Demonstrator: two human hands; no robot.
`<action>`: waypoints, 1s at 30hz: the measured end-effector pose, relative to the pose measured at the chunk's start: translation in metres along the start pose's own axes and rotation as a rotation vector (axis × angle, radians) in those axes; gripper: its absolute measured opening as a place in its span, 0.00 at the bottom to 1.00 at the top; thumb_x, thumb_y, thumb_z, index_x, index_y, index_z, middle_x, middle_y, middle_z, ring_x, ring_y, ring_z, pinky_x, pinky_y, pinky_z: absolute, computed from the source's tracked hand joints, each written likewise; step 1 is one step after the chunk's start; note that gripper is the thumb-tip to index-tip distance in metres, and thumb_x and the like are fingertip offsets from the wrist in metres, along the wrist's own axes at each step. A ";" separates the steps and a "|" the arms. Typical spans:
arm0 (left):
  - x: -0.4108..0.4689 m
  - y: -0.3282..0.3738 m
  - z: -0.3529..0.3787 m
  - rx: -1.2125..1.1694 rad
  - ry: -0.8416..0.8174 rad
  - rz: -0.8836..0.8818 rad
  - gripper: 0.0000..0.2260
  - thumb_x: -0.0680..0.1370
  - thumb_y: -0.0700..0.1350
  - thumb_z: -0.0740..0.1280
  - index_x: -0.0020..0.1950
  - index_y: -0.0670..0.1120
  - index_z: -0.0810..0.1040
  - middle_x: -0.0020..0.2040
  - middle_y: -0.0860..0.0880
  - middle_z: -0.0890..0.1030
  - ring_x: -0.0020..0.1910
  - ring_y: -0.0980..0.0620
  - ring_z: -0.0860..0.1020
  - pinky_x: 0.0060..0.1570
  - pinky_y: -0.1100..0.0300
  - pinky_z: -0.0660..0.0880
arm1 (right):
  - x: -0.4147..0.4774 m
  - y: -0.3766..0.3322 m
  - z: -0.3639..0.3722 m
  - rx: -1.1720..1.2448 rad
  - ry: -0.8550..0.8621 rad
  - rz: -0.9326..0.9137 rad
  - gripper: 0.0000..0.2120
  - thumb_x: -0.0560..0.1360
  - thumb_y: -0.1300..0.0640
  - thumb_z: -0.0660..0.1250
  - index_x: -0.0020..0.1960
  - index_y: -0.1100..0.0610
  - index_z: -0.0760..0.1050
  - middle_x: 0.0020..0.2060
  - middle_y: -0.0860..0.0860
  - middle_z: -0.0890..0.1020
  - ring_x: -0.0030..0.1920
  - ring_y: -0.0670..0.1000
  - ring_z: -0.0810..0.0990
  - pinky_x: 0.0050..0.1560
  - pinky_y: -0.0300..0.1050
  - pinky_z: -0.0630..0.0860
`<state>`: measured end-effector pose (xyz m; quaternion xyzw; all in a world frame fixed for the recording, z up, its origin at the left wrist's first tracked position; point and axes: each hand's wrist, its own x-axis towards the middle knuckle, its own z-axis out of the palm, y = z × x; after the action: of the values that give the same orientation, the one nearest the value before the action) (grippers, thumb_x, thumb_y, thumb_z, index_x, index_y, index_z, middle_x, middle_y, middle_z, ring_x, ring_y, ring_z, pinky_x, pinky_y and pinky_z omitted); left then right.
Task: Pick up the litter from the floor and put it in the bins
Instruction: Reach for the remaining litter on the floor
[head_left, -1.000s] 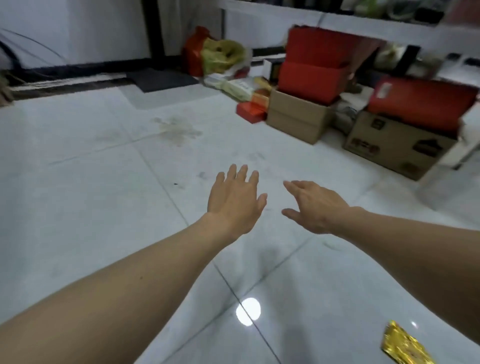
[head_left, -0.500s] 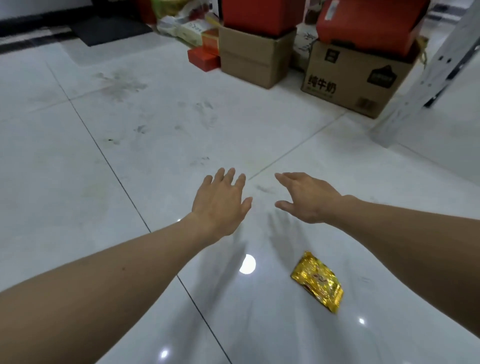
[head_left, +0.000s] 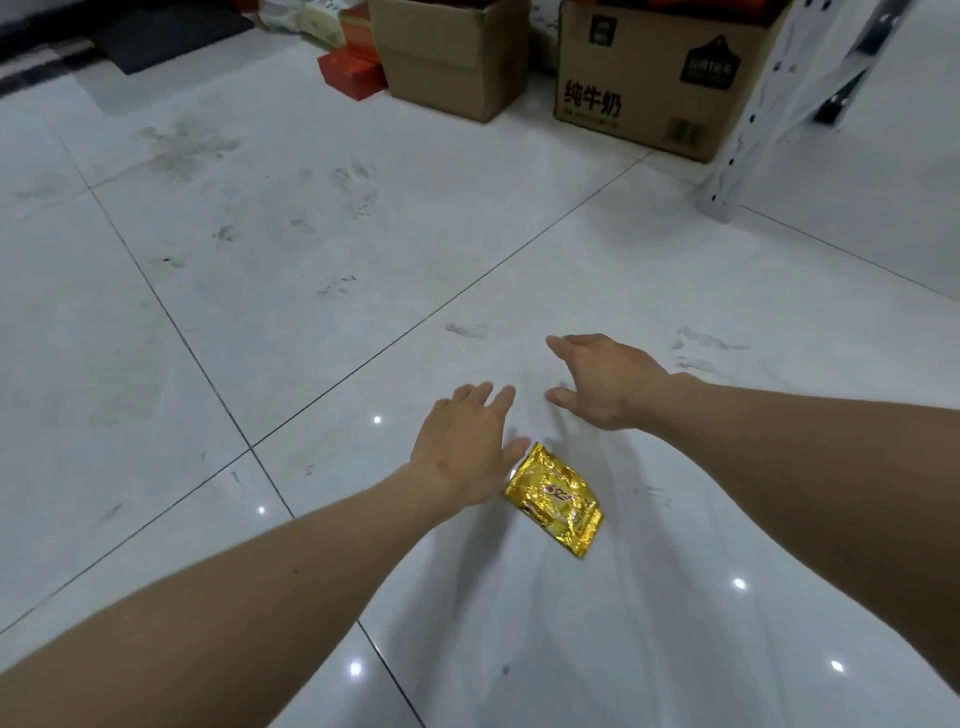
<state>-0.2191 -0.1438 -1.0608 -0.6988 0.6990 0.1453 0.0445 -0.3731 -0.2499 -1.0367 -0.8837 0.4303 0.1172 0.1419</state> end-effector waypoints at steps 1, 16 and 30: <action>0.000 0.004 0.007 -0.063 -0.022 -0.002 0.30 0.80 0.60 0.58 0.78 0.49 0.55 0.76 0.45 0.62 0.74 0.46 0.60 0.69 0.51 0.62 | -0.003 0.003 0.001 -0.002 -0.007 0.004 0.32 0.80 0.44 0.59 0.78 0.56 0.53 0.74 0.53 0.63 0.73 0.56 0.62 0.67 0.54 0.69; 0.014 0.025 0.059 -0.432 -0.138 -0.075 0.38 0.68 0.44 0.78 0.74 0.54 0.64 0.60 0.47 0.66 0.60 0.47 0.70 0.58 0.58 0.71 | -0.018 0.021 0.010 0.009 -0.042 0.060 0.27 0.79 0.46 0.60 0.73 0.58 0.60 0.69 0.56 0.70 0.68 0.58 0.68 0.63 0.56 0.71; 0.028 -0.034 -0.021 -0.607 0.195 -0.145 0.21 0.70 0.36 0.74 0.61 0.50 0.78 0.54 0.51 0.79 0.50 0.54 0.75 0.47 0.73 0.65 | 0.004 -0.008 -0.015 -0.251 0.086 -0.027 0.32 0.81 0.43 0.53 0.77 0.58 0.50 0.73 0.56 0.64 0.72 0.58 0.63 0.68 0.50 0.63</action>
<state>-0.1828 -0.1756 -1.0532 -0.7388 0.5731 0.2757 -0.2229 -0.3628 -0.2528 -1.0231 -0.9045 0.4060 0.1302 0.0132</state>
